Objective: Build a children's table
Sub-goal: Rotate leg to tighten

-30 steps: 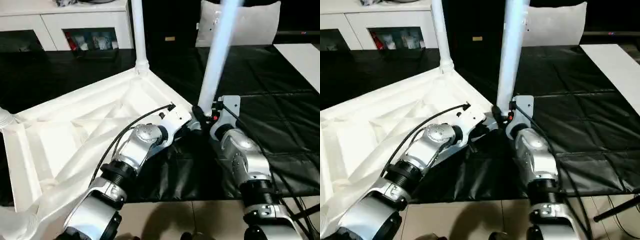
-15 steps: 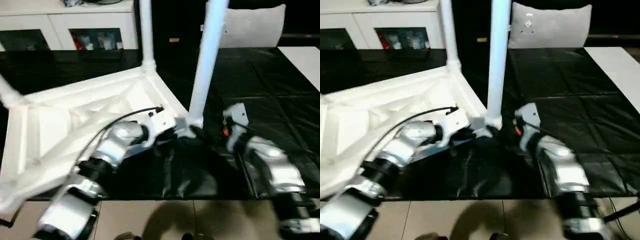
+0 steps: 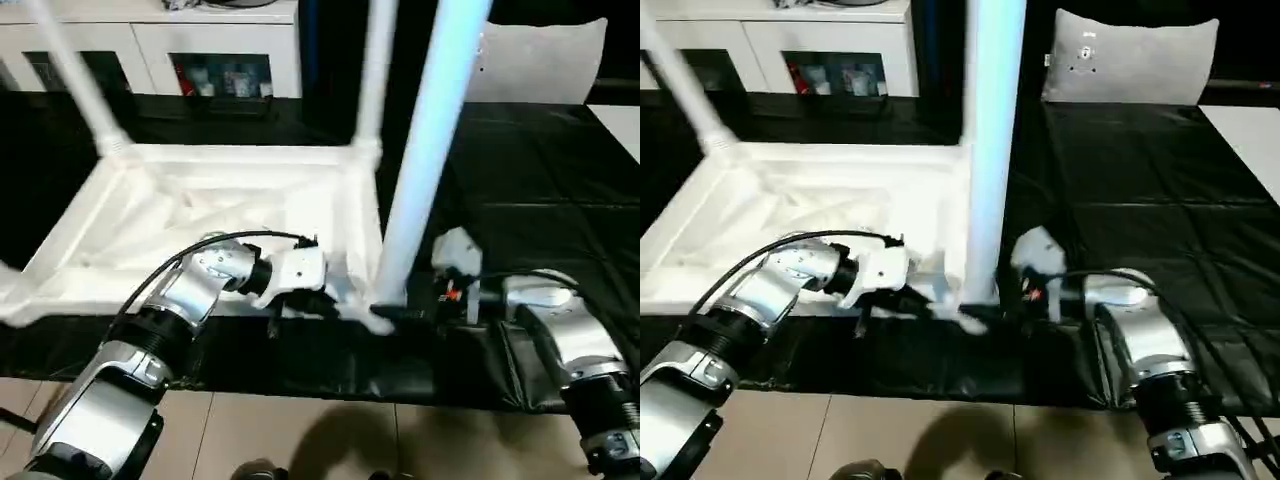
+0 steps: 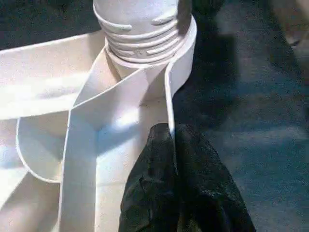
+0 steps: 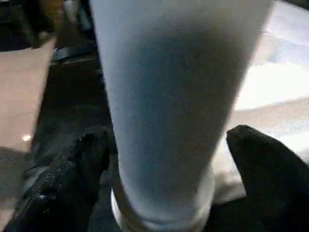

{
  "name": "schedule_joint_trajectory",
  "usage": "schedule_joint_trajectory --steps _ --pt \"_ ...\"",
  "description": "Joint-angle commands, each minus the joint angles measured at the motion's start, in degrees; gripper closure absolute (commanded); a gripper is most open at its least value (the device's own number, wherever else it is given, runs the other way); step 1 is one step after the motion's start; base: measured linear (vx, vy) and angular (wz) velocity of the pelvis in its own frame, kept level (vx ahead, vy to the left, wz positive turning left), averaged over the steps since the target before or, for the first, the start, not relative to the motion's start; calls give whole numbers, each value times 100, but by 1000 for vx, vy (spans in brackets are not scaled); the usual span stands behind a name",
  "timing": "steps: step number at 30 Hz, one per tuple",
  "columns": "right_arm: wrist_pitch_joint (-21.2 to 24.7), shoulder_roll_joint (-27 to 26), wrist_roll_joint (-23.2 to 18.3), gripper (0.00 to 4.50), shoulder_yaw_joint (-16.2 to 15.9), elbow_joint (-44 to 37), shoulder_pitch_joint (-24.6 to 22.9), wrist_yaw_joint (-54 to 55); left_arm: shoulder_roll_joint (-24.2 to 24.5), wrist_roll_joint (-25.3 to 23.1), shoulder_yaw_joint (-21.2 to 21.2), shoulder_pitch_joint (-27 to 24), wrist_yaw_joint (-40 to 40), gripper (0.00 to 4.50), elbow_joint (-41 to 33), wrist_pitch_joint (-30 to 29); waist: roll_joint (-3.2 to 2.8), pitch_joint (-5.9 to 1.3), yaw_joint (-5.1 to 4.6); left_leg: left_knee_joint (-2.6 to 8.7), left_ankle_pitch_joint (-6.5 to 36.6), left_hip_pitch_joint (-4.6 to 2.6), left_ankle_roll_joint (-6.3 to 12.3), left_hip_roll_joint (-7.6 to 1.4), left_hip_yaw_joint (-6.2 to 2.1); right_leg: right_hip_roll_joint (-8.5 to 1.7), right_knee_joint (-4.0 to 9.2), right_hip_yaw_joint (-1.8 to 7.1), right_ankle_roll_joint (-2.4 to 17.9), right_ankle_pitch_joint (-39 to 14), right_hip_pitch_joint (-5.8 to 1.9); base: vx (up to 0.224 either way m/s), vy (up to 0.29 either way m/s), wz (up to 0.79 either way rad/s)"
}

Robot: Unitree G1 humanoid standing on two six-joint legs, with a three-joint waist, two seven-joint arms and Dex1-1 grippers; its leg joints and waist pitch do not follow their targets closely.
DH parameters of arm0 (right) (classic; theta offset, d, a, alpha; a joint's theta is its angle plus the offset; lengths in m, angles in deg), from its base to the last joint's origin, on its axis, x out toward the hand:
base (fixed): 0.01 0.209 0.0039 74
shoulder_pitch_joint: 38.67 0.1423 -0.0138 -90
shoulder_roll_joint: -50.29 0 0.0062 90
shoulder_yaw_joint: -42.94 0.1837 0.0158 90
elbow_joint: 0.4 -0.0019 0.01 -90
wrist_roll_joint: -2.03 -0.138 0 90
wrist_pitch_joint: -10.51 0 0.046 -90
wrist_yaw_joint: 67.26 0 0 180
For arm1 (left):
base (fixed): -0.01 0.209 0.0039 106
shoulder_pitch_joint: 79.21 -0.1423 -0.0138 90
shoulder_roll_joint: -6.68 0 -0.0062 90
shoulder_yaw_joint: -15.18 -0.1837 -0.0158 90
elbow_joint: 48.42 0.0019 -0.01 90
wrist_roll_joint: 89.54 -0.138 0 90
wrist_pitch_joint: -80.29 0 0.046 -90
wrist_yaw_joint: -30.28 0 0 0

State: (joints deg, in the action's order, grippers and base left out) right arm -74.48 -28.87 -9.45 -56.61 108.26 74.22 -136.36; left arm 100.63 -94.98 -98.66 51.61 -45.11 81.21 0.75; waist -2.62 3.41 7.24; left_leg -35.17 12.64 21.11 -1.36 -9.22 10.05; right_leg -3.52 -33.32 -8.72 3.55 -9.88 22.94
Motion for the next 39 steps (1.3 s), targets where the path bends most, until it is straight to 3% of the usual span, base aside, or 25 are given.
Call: schedule_joint_trajectory --steps 1,6,14,19,24,28,30,31,33,34,39 --pt "37 49 -44 60 -29 2 76 -107 -8 -60 -236 29 -230 450 -44 99 91 -453 -16 350 21 -44 856 -570 -203 -741 291 494 750 -799 -371 0 0 0" --pt "140 107 -56 115 -170 137 155 -383 -6 -45 -211 114 -428 450 123 316 92 -445 2 354 134 -50 759 -540 -195 -717 351 483 598 -1200 -371 0 0 0" --pt "454 127 -218 171 -138 75 127 -581 24 -45 -189 110 -467 450 139 345 100 -454 38 342 4 -50 810 -556 -200 -719 324 487 600 -1047 -360 0 0 0" --pt "449 95 -233 184 -131 80 101 -564 20 -23 -144 103 -445 450 183 353 87 -449 48 347 51 -44 755 -549 -201 -719 338 478 552 -1158 -367 0 0 0" --pt "837 -211 -536 185 83 -218 -51 -114 -108 99 53 -49 -30 450 -54 -184 83 -448 48 360 57 -50 702 -572 -213 -730 336 482 602 -1115 -370 0 0 0" --pt "1002 -787 -331 186 250 -269 -126 1163 -503 94 255 -235 867 450 -465 -989 89 -396 -7 405 416 -80 414 -541 -196 -737 455 476 482 -1804 -357 0 0 0" --pt "1192 -1270 -221 186 441 -128 -74 2109 -916 96 396 -275 1555 450 -685 -1631 79 -378 -66 420 526 -97 278 -521 -204 -729 499 461 414 -2099 -351 0 0 0" --pt "1232 -1395 -216 186 499 -89 -54 2325 -1032 86 429 -270 1741 450 -715 -1773 77 -359 -142 432 630 -113 226 -516 -210 -712 561 438 361 -2305 -337 0 0 0" --pt "1322 -1657 -199 186 640 -14 3 2784 -1260 45 467 -246 2091 450 -751 -1999 80 -375 -198 429 612 -80 244 -494 -220 -721 561 437 328 -2285 -372 0 0 0" --pt "1321 -1786 -107 187 688 100 78 3092 -1430 19 509 -186 2366 450 -684 -2124 111 -394 -252 423 544 -51 306 -491 -229 -713 544 434 331 -2112 -397 0 0 0" --pt "1360 -2361 150 187 1059 708 497 4644 -2050 -227 704 50 3607 450 -491 -2660 70 -424 -396 377 281 -21 465 -446 -215 -686 501 434 543 -1610 -388 0 0 0"
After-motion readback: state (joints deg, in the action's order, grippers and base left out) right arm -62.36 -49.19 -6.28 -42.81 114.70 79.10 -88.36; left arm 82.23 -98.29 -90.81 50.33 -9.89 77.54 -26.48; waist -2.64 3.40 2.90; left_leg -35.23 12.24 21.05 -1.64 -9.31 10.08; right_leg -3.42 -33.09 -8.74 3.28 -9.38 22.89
